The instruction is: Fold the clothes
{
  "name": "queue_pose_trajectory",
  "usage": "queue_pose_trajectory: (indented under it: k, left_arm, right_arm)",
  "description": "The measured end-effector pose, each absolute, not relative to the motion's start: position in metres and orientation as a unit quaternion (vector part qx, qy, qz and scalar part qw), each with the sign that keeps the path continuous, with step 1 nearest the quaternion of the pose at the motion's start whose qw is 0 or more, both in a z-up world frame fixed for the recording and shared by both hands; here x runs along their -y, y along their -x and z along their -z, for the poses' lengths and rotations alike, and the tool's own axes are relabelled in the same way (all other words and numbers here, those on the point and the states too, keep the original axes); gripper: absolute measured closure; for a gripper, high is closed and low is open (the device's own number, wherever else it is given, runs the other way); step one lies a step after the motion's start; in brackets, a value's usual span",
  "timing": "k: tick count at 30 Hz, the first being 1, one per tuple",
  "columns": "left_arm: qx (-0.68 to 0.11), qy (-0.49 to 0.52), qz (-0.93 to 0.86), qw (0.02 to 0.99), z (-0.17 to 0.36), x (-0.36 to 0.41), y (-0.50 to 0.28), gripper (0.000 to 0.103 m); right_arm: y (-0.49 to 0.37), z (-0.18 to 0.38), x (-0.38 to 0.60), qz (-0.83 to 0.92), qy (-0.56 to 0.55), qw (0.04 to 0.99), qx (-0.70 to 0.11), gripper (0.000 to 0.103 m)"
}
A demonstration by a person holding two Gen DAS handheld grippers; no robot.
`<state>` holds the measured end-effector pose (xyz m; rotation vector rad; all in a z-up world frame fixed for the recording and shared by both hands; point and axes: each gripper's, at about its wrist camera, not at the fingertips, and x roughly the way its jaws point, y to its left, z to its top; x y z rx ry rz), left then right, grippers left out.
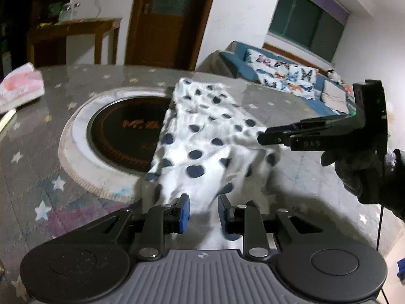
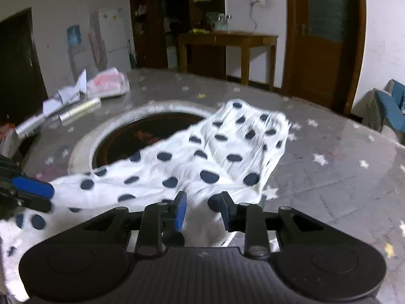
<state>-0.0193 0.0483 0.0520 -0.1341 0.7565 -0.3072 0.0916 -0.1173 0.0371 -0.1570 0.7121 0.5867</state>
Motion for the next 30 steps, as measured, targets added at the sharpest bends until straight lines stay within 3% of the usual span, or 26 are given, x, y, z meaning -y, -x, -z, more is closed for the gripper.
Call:
queue_pose_trajectory:
  k: [6,12,15,21,23,25,30]
  left_arm:
    - [-0.370,0.070,0.134,0.917,-0.050,-0.063,0.028,0.076]
    - [-0.359,0.075,0.131,0.921,-0.056,-0.070,0.037,0.076]
    - [-0.365,0.080,0.127,0.919,-0.051,-0.072,0.037,0.076]
    - [-0.373,0.089,0.125,0.915,-0.041,-0.077,0.038,0.077]
    - [-0.375,0.094,0.128,0.913,-0.037,-0.077,0.039,0.088]
    - [-0.377,0.098,0.129,0.912,-0.038,-0.077,0.043,0.093]
    - [-0.371,0.090,0.130,0.915,-0.044,-0.078,0.054,0.094]
  right_arm:
    - [-0.098,-0.025,0.118,-0.256,0.078,0.893,-0.362,0.074]
    - [-0.056,-0.046,0.108,-0.317,0.078,0.877,-0.352,0.073]
    - [-0.032,-0.048,0.096,-0.358,0.065,0.859,-0.359,0.067]
    - [0.010,-0.039,0.070,-0.410,0.053,0.828,-0.379,0.067]
    - [0.019,-0.032,0.064,-0.414,0.055,0.821,-0.389,0.071]
    - [0.027,-0.027,0.062,-0.407,0.059,0.819,-0.400,0.085]
    - [0.047,-0.029,0.065,-0.413,0.062,0.810,-0.412,0.091]
